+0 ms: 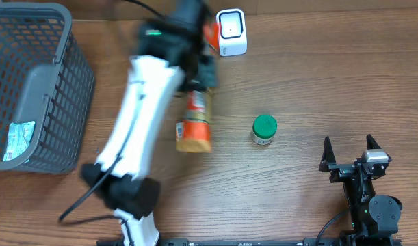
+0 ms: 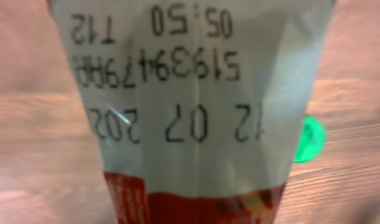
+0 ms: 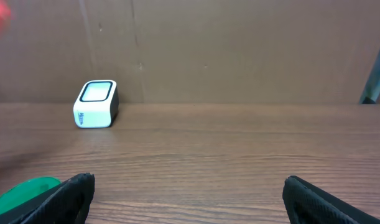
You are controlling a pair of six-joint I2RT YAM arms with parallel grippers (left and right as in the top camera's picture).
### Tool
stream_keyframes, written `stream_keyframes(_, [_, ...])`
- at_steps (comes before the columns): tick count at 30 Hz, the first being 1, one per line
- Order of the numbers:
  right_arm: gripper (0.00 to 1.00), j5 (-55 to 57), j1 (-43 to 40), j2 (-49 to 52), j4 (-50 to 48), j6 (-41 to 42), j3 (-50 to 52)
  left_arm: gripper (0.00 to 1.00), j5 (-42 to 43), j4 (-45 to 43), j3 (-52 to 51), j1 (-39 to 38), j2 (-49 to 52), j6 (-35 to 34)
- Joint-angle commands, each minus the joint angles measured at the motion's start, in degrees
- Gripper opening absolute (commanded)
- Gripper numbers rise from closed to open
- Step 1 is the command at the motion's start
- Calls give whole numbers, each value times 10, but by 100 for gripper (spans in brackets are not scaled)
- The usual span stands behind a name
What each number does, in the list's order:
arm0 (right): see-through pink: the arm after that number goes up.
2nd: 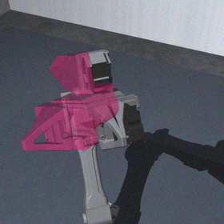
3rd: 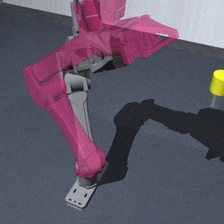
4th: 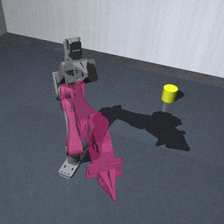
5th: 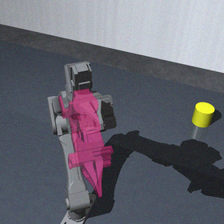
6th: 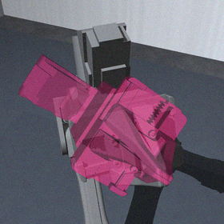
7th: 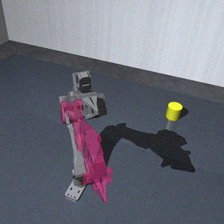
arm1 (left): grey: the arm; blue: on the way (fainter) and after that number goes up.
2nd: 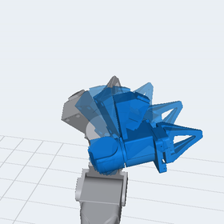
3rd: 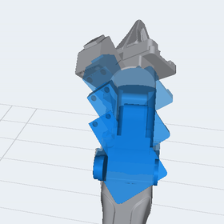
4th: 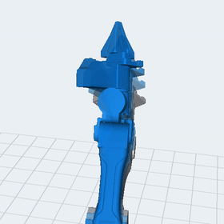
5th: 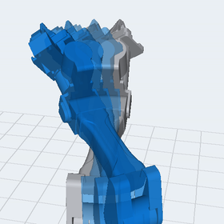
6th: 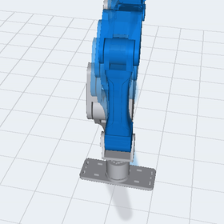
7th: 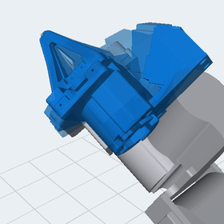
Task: Scan the item barcode
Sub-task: 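Carry the pasta package toward the scanner with the left gripper, then set the pasta package down beside the jar and open the left gripper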
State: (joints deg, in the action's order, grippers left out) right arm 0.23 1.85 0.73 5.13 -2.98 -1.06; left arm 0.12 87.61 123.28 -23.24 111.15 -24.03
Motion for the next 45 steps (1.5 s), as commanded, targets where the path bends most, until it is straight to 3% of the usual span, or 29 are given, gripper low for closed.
stream_keyframes(1, [100, 1, -3, -6, -4, -1, 6, 4, -37, -19, -42, -43, 22, -119])
stream_keyframes(6, [100, 1, -3, -6, -4, -1, 6, 4, -38, -55, -76, -87, 74, -170])
stream_keyframes(20, [100, 1, -3, -6, -4, -1, 6, 4, -50, -54, -78, -104, 166, -184])
stream_keyframes(21, [100, 1, -3, -6, -4, -1, 6, 7, -50, -54, -78, -103, 167, -184])
stream_keyframes(23, [100, 1, -3, -6, -4, -1, 6, 33, -50, -52, -78, -101, 169, -179])
stream_keyframes(25, [100, 1, -3, -6, -4, -1, 6, 52, -50, -52, -78, -98, 169, -162])
stream_keyframes(29, [100, 1, -3, -6, -4, -1, 6, 69, -47, -46, -78, -88, 169, -144])
stream_keyframes(39, [100, 1, -3, -6, -4, -1, 6, 72, -45, -12, -37, -50, 156, -100])
stream_keyframes(45, [100, 1, -3, -6, -4, -1, 6, 75, -59, 57, 124, -4, 130, -42])
